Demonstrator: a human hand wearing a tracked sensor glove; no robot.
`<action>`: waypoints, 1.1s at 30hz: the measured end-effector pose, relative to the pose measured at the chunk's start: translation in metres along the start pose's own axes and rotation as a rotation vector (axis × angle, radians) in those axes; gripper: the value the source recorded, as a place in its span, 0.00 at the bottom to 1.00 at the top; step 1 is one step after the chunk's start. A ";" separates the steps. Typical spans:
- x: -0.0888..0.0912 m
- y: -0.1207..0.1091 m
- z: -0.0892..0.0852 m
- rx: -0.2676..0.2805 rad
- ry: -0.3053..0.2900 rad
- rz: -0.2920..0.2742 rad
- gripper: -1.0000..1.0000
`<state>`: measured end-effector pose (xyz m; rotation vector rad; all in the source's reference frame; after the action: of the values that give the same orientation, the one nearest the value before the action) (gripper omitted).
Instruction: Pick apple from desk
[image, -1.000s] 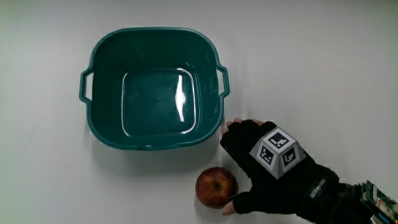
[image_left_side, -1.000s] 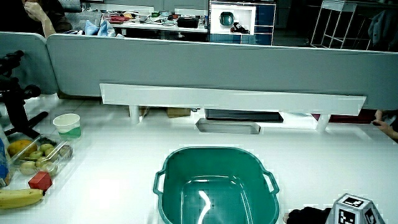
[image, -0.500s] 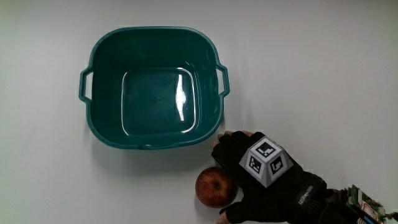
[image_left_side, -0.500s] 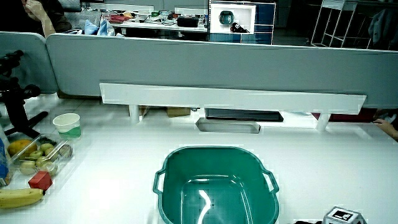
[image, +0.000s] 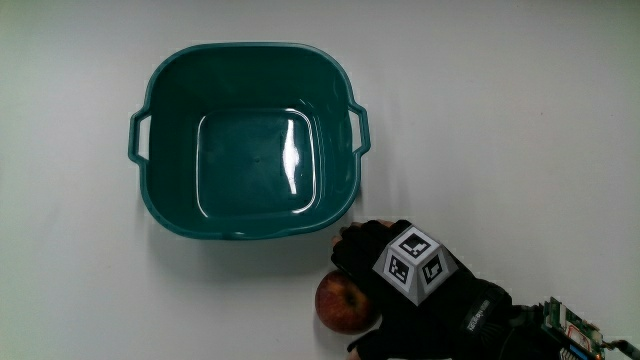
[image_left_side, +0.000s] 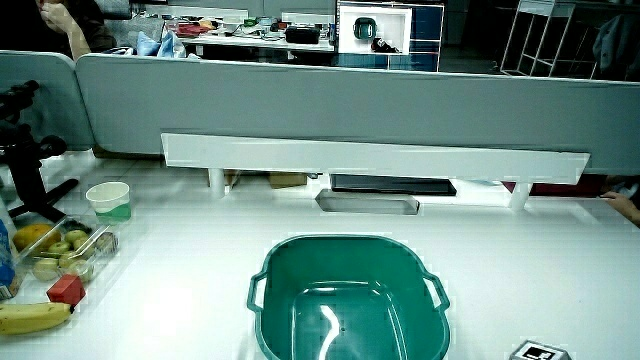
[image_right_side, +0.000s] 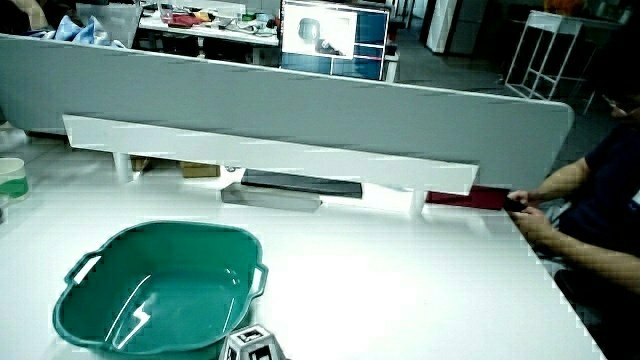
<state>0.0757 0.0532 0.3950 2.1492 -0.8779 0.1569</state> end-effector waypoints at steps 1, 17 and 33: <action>0.000 0.001 -0.001 0.003 0.001 0.000 0.50; 0.000 0.000 0.001 0.078 0.041 0.050 0.75; -0.004 0.000 -0.001 0.093 0.011 0.091 1.00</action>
<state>0.0723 0.0559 0.3942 2.1922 -0.9799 0.2600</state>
